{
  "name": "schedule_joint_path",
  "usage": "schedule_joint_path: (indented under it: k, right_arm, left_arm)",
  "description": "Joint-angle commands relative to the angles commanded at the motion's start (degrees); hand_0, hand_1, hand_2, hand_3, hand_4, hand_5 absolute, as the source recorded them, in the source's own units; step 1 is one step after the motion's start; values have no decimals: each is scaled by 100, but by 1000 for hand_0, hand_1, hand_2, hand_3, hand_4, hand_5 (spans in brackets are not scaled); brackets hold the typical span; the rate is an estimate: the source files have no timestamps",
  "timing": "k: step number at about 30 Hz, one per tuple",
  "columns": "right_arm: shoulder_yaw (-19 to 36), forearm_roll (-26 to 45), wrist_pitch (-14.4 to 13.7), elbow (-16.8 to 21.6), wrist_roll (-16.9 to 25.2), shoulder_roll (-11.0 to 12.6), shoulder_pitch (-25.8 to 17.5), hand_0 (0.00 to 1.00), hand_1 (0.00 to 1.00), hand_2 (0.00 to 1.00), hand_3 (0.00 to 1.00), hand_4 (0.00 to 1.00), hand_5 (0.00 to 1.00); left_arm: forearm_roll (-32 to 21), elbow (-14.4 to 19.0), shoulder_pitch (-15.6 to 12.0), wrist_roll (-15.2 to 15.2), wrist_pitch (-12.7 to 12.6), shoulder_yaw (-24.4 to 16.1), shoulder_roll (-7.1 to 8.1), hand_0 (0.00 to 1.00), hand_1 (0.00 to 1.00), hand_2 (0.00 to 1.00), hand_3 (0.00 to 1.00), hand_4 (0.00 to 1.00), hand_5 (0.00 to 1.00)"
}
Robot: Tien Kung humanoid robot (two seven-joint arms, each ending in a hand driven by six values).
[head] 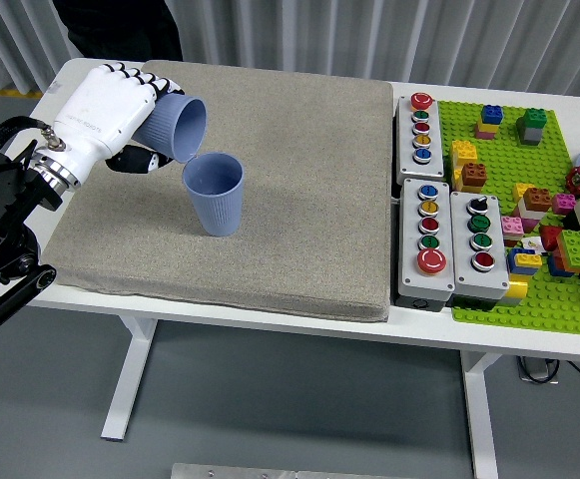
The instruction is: Pick cup pour cup place
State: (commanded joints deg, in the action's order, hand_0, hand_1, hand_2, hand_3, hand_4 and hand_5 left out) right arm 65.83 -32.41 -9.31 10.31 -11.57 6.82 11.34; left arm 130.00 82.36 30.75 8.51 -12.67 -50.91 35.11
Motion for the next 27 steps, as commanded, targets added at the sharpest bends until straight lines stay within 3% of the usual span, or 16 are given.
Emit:
schedule_joint_path:
  k: [2,9,13,22,27]
  right_arm:
    - [10,-20,1,0,-4,-1,-8,719,683,724,693,323,297]
    - [37,-69,0,0,-13,-12,-40,719,683,725,693,324,297]
    - [43,-87,4,0,-19,-10,-48,719,683,725,693,324,297]
    - [47,-96,4,0,-19,-12,-55,719,683,725,693,323,299]
    - [54,-104,3,0,-22,-16,-49,719,683,725,693,323,299]
  left_arm:
    - [-77,6,-44,1,-48,-49,-13,597,556,624,585,740,149]
    - [-1734,-113,-343,-199,-501,-571,-158,593,554,623,586,741,148]
    - [-2637,-113,-389,-352,-624,-641,-173,593,554,623,586,741,148]
    - [-4752,-188,-557,-1038,-857,-685,-356,593,554,621,582,743,146]
    - [-5915,-336,-708,-1531,-827,-732,-594,598,553,624,577,750,155]
